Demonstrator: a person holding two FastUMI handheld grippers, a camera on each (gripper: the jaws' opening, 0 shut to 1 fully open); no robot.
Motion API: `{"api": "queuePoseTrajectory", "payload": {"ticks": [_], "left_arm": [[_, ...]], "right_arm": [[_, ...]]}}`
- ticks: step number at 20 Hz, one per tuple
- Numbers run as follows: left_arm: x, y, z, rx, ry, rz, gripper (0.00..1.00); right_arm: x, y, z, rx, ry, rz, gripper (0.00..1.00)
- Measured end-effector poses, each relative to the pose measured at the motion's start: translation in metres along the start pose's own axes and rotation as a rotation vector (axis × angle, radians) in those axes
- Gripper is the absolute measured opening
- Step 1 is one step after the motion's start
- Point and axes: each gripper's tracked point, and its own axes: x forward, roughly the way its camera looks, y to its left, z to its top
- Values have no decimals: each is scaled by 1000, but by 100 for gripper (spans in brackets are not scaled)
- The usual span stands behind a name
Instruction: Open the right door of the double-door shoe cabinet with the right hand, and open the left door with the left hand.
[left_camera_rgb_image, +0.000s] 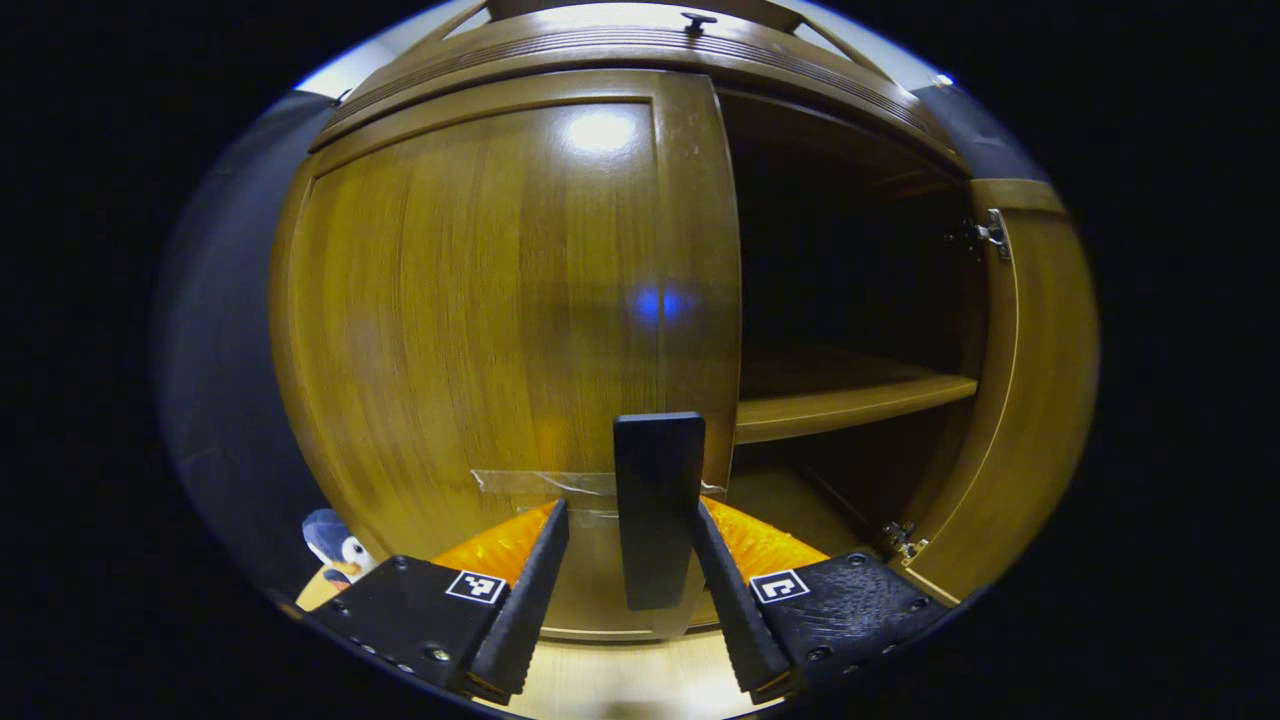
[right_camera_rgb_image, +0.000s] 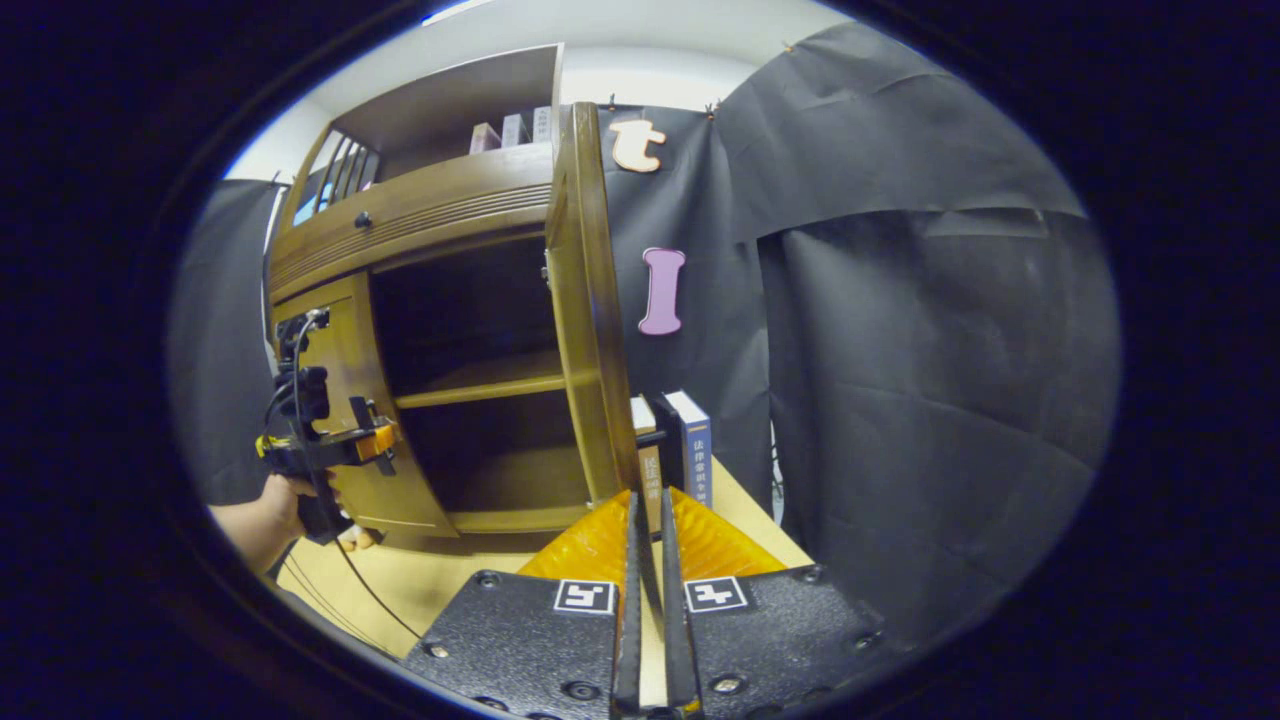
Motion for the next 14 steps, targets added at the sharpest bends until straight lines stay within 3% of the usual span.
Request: {"api": "queuePoseTrajectory", "payload": {"ticks": [3, 5, 7, 8, 9, 10, 11, 13, 14], "left_arm": [[4, -5, 1, -14, 5, -35, 70], [1, -7, 1, -18, 3, -48, 60], [-1, -12, 2, -10, 0, -74, 46], [-3, -13, 3, -6, 8, -77, 51], [-1, -13, 3, -3, 8, -74, 33], [0, -13, 2, -3, 9, -73, 33], [-2, -12, 2, -8, 9, -72, 41], [-3, -13, 2, -14, 13, -80, 28], [-4, -13, 2, -16, 15, -84, 28]], "right_arm": [[-1, 12, -6, -12, 23, 20, 13], [-2, 16, -5, -20, 20, 19, 15], [0, 21, -7, -30, 31, 19, 24], [0, 20, -10, -34, 41, 5, 26], [1, 19, -12, -31, 50, -8, 38], [0, 22, -14, -23, 56, -8, 50], [0, 25, -14, -19, 56, -5, 54], [-1, 30, -12, -35, 45, 6, 56], [0, 33, -10, -51, 39, 13, 56]]}}
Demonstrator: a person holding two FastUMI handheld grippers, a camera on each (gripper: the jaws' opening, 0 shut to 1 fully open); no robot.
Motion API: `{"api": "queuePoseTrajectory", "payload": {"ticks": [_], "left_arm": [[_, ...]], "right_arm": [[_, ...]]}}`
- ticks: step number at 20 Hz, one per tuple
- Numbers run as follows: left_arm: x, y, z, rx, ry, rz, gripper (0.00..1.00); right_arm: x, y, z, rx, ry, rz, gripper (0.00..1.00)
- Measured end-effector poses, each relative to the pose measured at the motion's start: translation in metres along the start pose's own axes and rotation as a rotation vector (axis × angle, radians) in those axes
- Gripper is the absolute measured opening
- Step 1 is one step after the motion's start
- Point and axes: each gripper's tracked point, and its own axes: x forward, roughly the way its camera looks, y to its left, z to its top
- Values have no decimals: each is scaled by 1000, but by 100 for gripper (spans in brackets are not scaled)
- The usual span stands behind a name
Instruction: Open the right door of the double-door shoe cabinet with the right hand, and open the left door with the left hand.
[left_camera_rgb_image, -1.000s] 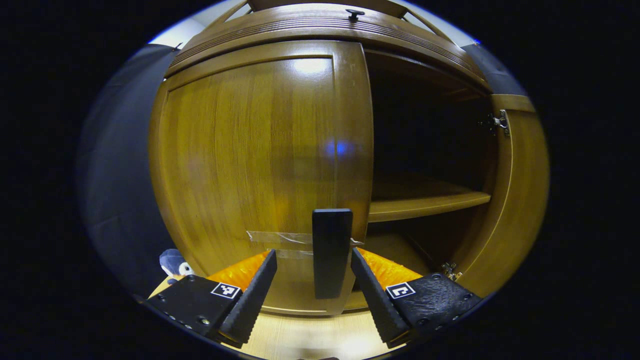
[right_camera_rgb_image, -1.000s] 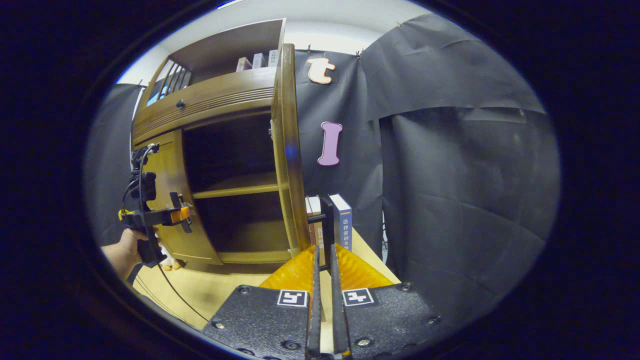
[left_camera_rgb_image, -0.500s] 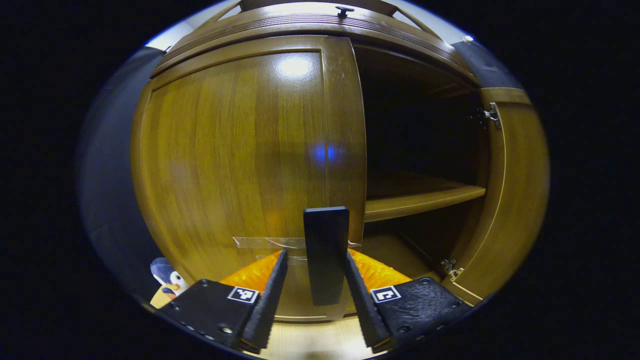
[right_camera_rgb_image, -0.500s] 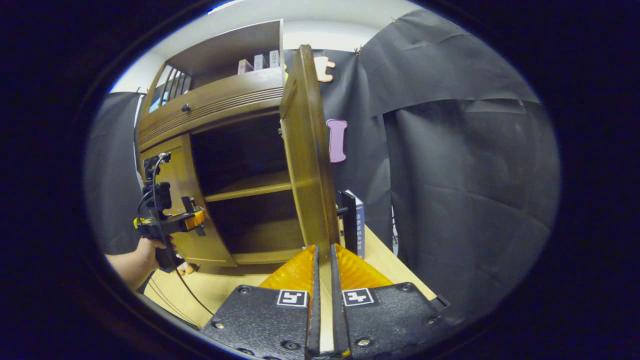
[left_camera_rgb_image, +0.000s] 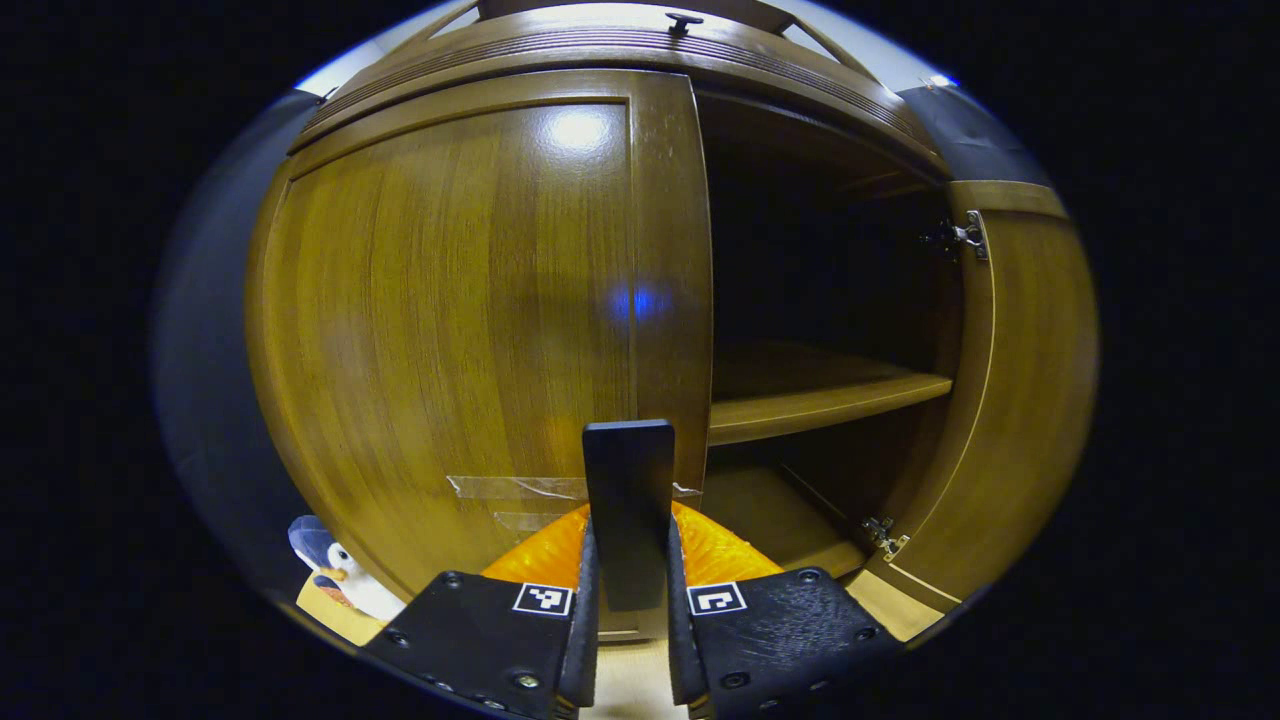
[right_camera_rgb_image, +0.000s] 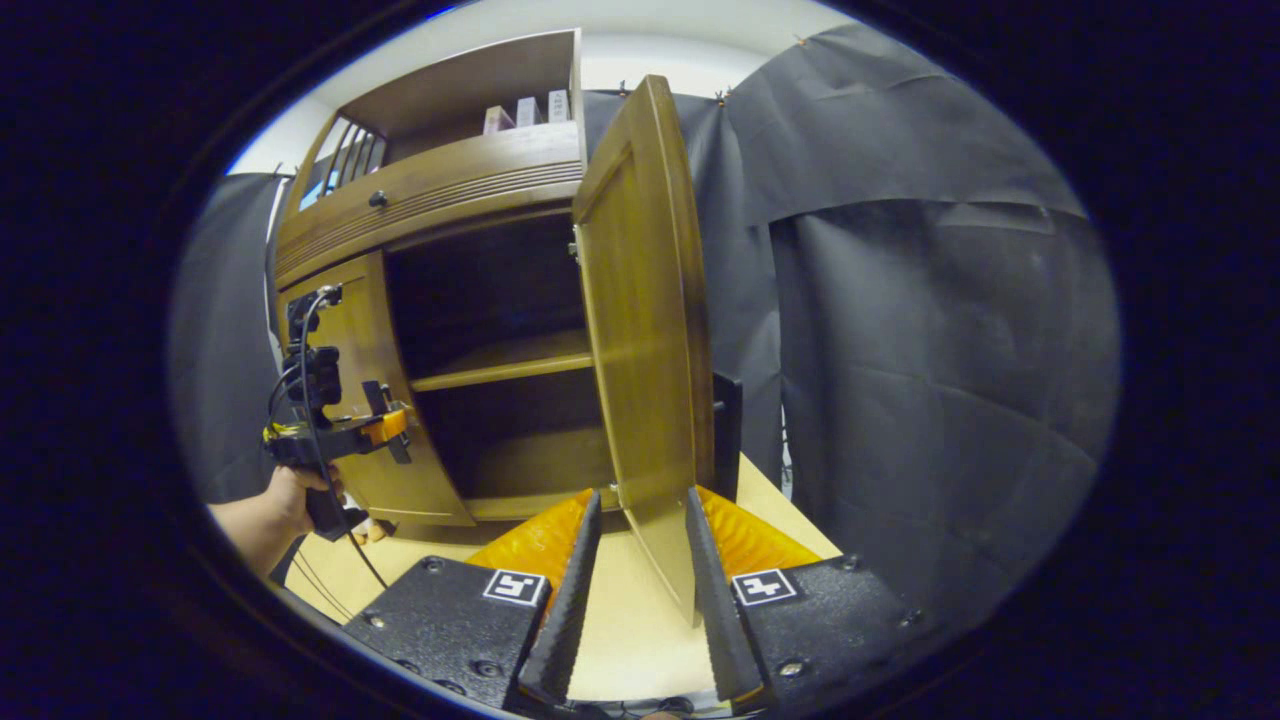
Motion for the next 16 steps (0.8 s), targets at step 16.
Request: {"api": "queuePoseTrajectory", "payload": {"ticks": [16], "left_arm": [[-60, 6, -15, 10, 13, 9, 28]], "right_arm": [[10, 24, -9, -140, 11, 183, 58]]}}
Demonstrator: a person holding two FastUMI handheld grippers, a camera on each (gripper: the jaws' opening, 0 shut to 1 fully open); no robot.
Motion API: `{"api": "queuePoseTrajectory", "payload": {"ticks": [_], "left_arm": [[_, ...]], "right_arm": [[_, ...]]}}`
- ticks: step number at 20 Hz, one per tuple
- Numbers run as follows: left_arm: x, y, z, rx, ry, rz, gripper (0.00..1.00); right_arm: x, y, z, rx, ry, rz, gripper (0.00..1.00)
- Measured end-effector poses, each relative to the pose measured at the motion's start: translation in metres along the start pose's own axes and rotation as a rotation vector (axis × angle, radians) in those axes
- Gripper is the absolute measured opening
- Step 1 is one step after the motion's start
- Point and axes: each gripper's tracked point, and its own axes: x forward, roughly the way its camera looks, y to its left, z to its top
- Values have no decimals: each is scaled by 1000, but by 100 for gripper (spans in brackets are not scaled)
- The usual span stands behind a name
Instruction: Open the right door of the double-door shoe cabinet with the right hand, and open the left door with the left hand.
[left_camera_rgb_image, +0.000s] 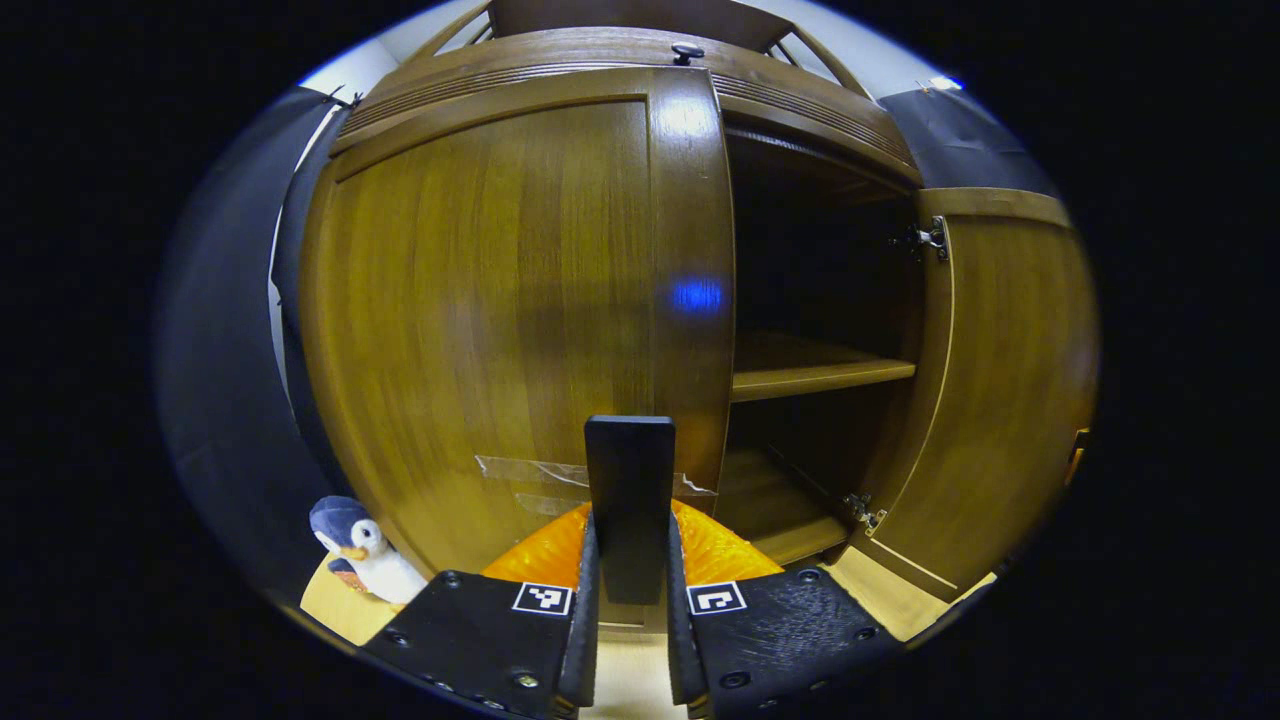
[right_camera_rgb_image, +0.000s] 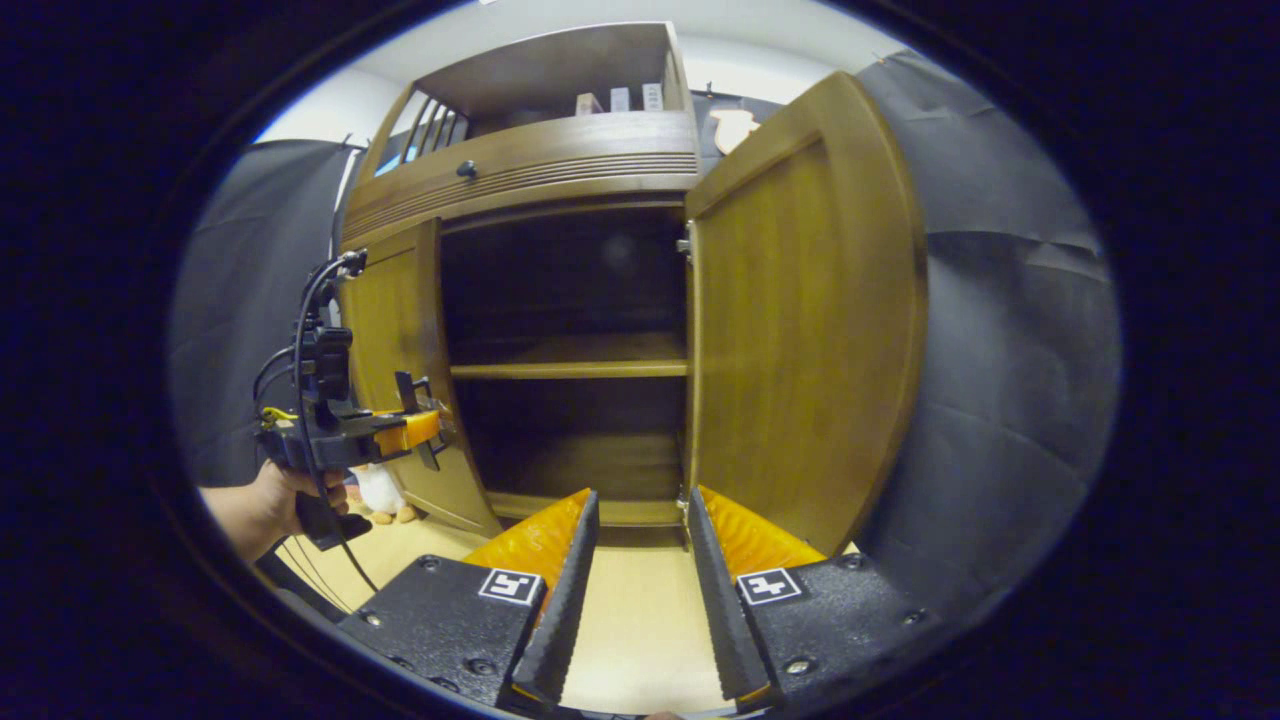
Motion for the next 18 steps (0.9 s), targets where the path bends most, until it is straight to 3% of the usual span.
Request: {"api": "queuePoseTrajectory", "payload": {"ticks": [8, 15, 18], "left_arm": [[-29, 9, -7, 2, 9, 49, 28], [-49, 17, -13, -14, 18, 88, 28], [-60, 23, -15, -15, 23, 105, 28]], "right_arm": [[1, 15, -5, -68, 25, 103, 58], [7, 21, 2, -58, 27, 127, 59], [15, 25, 2, -57, 28, 140, 63]]}}
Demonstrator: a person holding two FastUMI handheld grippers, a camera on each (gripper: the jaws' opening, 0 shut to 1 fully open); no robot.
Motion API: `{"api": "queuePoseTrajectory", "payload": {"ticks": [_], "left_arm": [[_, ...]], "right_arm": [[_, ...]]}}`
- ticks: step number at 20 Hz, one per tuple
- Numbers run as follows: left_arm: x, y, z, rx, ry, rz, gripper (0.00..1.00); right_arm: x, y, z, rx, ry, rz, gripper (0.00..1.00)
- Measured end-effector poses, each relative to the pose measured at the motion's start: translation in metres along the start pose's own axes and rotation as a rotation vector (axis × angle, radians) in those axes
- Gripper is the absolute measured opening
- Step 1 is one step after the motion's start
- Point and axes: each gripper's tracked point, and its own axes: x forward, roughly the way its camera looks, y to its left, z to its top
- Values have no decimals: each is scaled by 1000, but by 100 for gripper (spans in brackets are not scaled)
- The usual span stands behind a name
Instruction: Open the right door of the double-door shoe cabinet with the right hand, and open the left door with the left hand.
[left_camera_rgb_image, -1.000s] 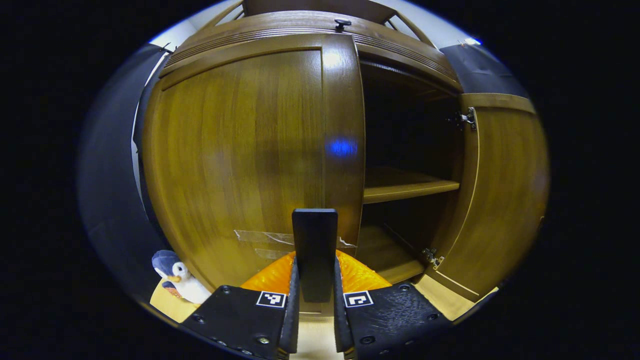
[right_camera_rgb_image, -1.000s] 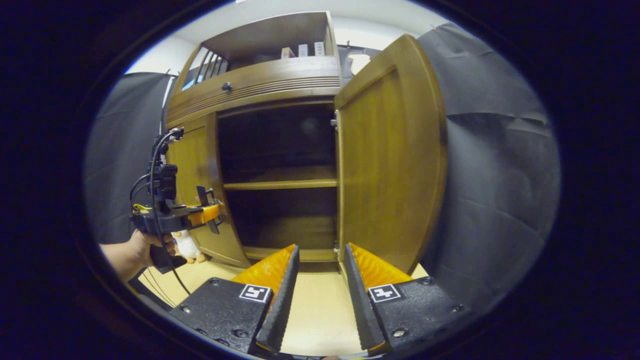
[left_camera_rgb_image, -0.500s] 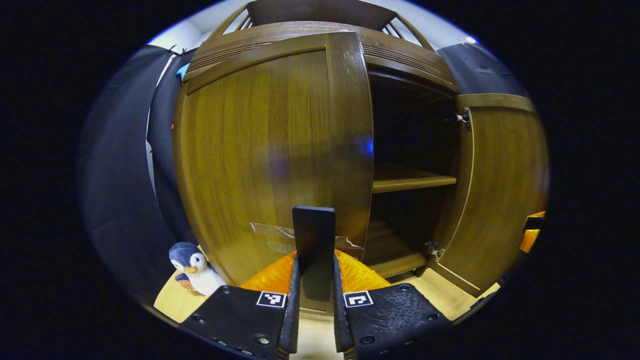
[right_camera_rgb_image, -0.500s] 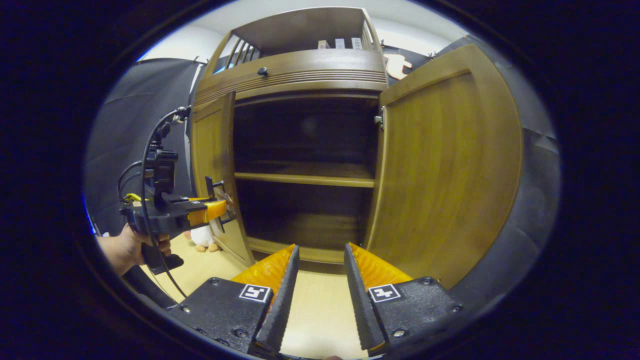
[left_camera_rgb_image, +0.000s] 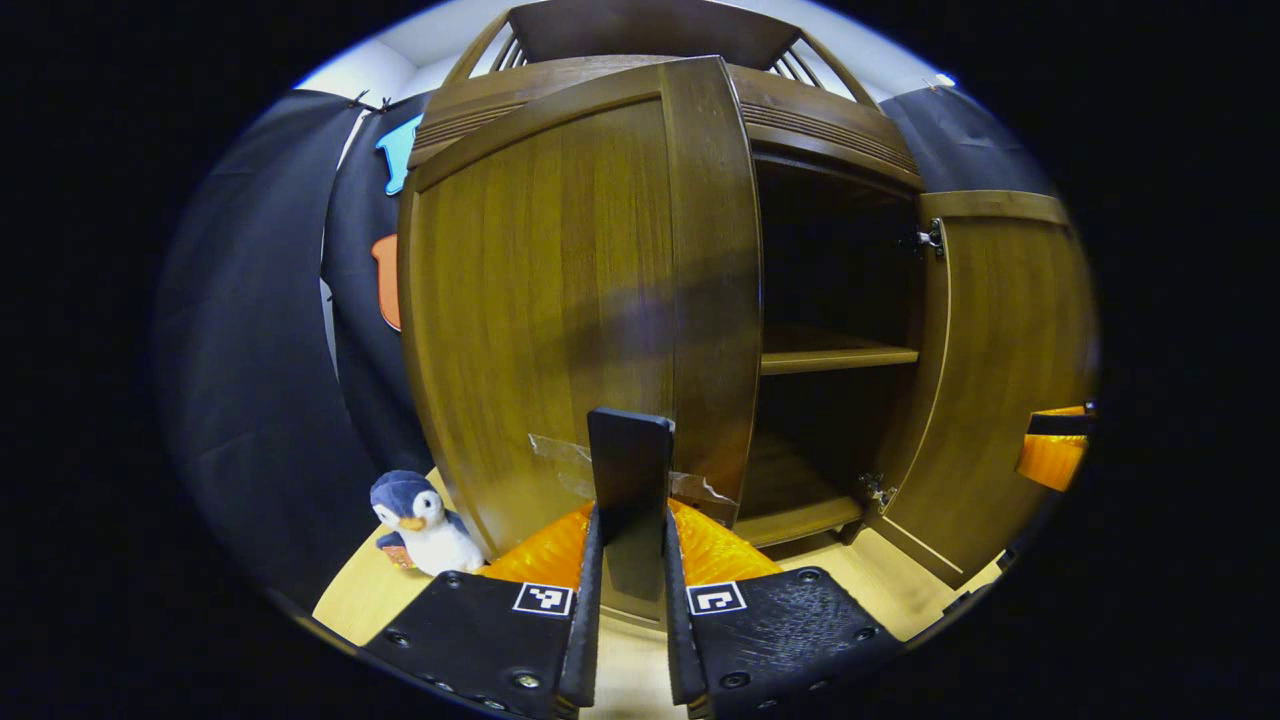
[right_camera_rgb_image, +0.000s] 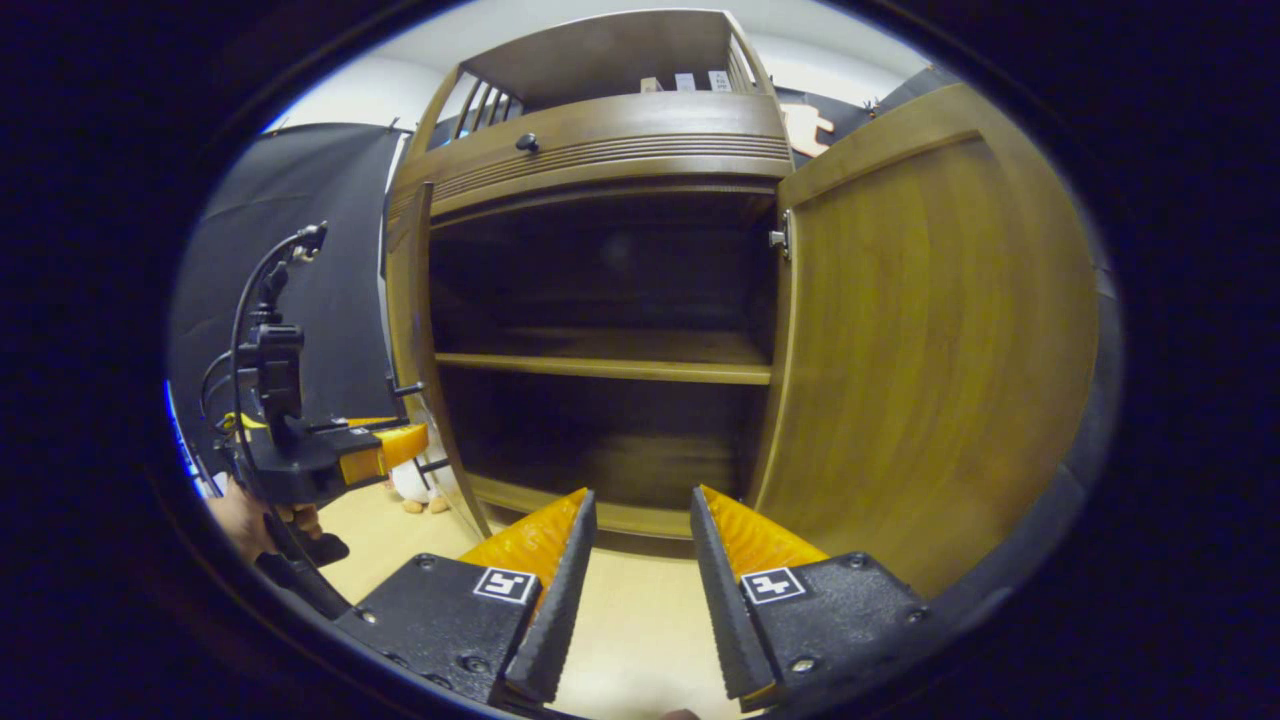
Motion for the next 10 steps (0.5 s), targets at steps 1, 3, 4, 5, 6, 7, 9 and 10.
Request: {"api": "queuePoseTrajectory", "payload": {"ticks": [1, 3, 4, 5, 6, 7, 9, 10], "left_arm": [[-3, 2, -1, 0, 3, 5, 28], [-10, 7, -3, -6, 9, 18, 27], [-12, 10, -3, -8, 10, 25, 28], [-15, 12, -5, -13, 11, 34, 27], [-18, 15, -6, -19, 10, 46, 27], [-20, 18, -6, -23, 10, 58, 27], [-24, 23, -8, -26, 10, 78, 27], [-26, 26, -9, -26, 10, 83, 27]], "right_arm": [[1, 0, 0, -2, 2, 2, 63], [3, 0, -1, -6, 7, 3, 67], [5, 0, -1, -6, 6, 1, 70], [6, -1, -1, -4, 3, -3, 70], [7, -1, 1, 0, -3, -8, 70], [7, -2, 3, 3, -12, -15, 71], [8, -7, 10, 8, -41, -41, 72], [10, -8, 14, 8, -55, -50, 70]]}}
